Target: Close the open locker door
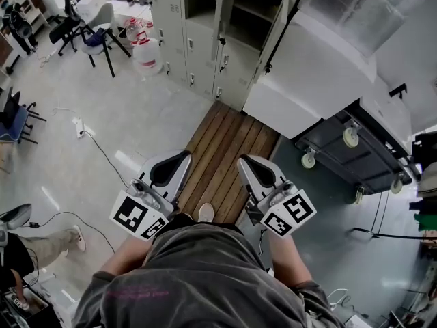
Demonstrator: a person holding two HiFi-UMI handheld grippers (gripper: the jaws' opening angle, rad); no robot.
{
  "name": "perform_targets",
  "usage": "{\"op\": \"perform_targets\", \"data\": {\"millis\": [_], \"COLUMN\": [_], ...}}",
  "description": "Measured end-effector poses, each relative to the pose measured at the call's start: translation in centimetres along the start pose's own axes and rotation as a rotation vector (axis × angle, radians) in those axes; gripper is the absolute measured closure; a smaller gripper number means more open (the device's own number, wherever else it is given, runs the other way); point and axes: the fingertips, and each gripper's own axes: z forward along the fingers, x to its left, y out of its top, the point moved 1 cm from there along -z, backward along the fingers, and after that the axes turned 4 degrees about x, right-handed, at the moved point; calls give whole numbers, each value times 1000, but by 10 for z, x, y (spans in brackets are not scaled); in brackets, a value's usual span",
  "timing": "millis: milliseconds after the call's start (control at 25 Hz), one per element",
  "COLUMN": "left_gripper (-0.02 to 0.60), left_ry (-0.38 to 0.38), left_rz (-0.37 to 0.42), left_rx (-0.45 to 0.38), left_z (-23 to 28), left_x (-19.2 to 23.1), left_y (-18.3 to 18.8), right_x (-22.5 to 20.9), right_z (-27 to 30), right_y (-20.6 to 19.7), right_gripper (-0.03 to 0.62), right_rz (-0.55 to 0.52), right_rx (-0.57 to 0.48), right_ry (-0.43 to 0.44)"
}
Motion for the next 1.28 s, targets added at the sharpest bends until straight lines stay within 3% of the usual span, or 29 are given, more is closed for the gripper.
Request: {"op": "perform_targets", "data": {"millis": [760,1280], "left_gripper": [568,568], "left_ry": [14,2], "left_rz": [17,18], "left_rx": [12,5], "left_z": [45,81], "left_x": [28,87], "left_y": [-8,-44], "right_x": [-52,-100], "right_z": [27,77], "right_y": [0,-22], "right_gripper": [572,572], "right_rz": [12,-4], "right_rx": [5,-2], "right_ry": [16,-7]}}
